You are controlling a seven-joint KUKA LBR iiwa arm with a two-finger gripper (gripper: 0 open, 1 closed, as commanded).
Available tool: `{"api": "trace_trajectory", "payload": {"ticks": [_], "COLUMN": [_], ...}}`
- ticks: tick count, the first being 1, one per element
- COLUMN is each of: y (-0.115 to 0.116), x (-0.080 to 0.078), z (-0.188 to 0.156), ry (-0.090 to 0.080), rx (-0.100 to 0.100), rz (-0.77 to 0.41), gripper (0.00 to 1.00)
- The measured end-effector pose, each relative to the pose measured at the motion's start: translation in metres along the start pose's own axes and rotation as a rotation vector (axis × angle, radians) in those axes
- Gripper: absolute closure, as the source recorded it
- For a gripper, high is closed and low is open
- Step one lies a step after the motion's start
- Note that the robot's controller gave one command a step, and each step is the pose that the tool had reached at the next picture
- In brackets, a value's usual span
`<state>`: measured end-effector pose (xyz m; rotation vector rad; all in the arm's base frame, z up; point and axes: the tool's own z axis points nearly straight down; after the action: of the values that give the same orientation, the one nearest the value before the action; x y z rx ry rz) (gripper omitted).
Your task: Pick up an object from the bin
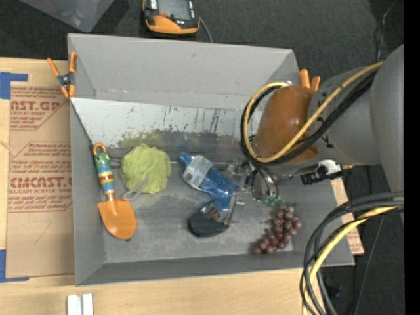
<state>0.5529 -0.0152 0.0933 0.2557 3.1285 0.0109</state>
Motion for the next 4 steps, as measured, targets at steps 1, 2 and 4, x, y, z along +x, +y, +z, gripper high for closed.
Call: {"api": "trace_trajectory", "payload": {"ticks": [1, 2, 4], "y": [0.011, 0.048, 0.048], "x": [-0.001, 0.016, 0.016], "z": [0.023, 0.023, 0.023], "ry": [-0.020, -0.011, -0.011], "rx": [0.000, 0.000, 0.000], "rz": [0.058, -0.423, -0.422], "gripper": [0.00, 1.00, 1.00]}}
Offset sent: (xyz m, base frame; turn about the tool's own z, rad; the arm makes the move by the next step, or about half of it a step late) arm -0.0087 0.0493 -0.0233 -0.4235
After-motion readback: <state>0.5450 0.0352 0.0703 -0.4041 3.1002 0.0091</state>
